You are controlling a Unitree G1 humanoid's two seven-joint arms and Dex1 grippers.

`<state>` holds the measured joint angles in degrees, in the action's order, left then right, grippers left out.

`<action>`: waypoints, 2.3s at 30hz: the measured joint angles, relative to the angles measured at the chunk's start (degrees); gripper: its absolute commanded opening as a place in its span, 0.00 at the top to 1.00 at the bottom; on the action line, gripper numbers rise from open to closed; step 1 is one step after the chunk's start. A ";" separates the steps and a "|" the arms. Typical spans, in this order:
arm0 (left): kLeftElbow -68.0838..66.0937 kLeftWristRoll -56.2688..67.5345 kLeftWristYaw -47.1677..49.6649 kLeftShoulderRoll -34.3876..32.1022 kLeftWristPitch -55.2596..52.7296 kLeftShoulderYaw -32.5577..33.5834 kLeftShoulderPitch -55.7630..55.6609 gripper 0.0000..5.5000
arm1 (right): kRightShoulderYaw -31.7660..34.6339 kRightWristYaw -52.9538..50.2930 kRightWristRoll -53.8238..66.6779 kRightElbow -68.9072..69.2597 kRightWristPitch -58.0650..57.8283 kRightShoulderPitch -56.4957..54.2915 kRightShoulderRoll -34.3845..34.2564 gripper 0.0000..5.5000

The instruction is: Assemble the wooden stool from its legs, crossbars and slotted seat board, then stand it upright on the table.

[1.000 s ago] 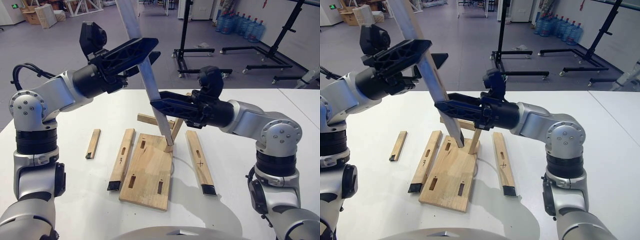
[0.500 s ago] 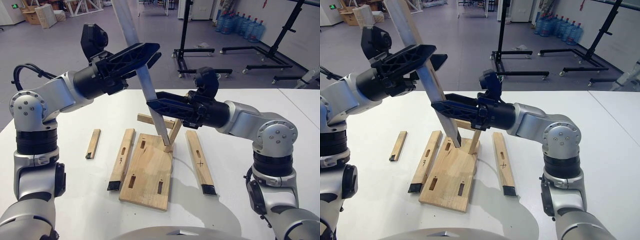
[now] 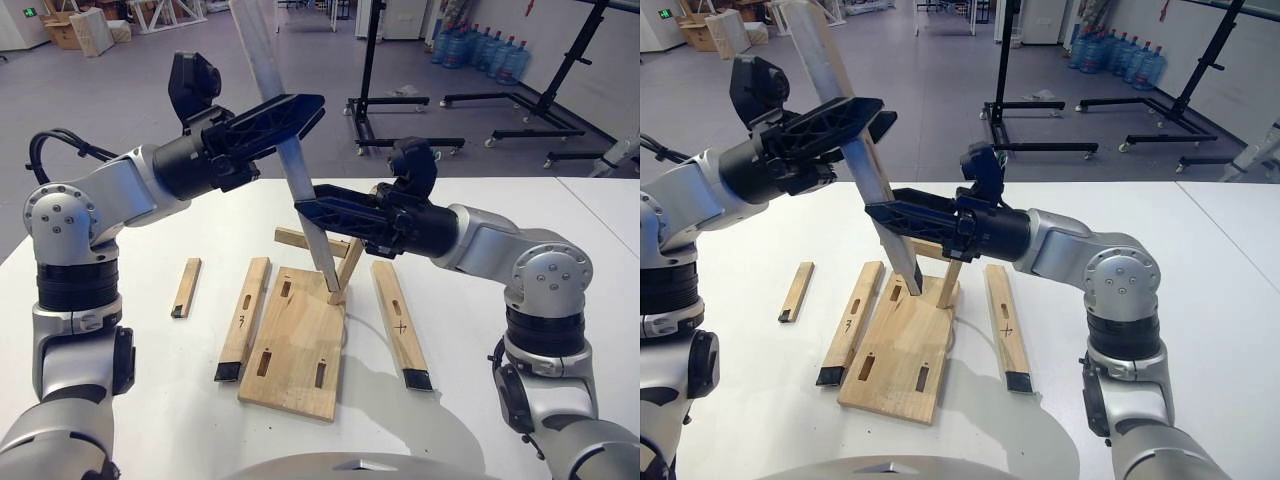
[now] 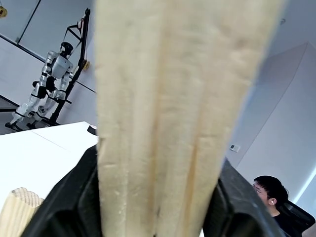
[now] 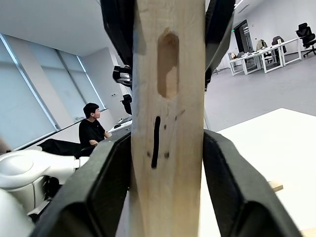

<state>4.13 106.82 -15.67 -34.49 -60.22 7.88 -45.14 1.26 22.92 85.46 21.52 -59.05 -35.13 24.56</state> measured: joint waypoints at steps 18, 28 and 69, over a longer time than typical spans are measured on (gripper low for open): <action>1.06 -20.64 -1.48 -0.86 10.03 12.80 7.07 0.63 | -9.05 35.37 -33.63 11.21 11.82 24.67 27.23 0.07; 3.95 -25.96 4.01 -0.43 13.41 17.20 8.58 0.63 | -36.92 28.57 -74.94 6.46 38.18 16.85 10.13 0.07; 11.07 -28.91 5.27 5.53 14.51 15.04 16.03 0.63 | -33.28 40.58 -100.37 -8.40 62.64 12.17 28.11 0.07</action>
<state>15.20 77.90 -10.40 -28.96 -45.70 22.92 -29.11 -32.01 63.50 -14.92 13.12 3.59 -22.95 52.66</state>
